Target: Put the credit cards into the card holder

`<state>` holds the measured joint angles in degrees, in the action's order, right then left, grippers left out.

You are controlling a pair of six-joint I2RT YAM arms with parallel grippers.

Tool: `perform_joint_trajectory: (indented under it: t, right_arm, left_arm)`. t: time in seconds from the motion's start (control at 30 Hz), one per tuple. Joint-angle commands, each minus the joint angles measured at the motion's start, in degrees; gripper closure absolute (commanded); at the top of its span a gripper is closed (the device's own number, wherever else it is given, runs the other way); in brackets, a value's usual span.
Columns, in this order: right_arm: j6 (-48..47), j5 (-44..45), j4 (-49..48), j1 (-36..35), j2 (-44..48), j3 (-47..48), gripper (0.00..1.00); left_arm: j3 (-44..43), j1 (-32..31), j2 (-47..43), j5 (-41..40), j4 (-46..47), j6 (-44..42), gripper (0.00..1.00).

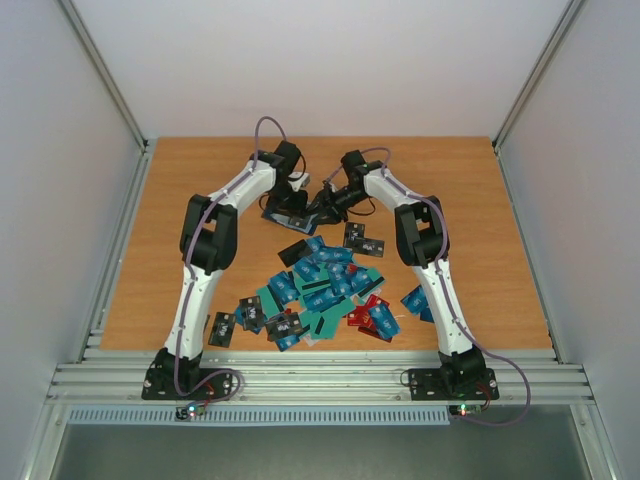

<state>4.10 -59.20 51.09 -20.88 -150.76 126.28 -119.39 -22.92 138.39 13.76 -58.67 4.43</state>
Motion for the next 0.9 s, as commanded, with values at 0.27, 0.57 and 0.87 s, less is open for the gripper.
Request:
perform_joint_trajectory:
  t: [0.27, 0.57, 0.87]
  right_arm:
    - [-1.53, 5.67, 4.22, -0.94, -2.26, 2.79, 0.62]
    - [-1.1, 5.01, 5.28, -0.93, 0.36, 2.66, 0.62]
    - [7.8, 0.28, 0.04, -0.91, 3.37, -0.2, 0.61]
  left_arm:
    - [3.98, -1.33, -5.87, 7.07, 6.26, 6.8, 0.46]
    - [10.41, 2.23, -13.49, 10.37, 7.9, 12.58, 0.42]
    - [14.94, 5.06, -15.96, 8.84, 10.06, 8.38, 0.42]
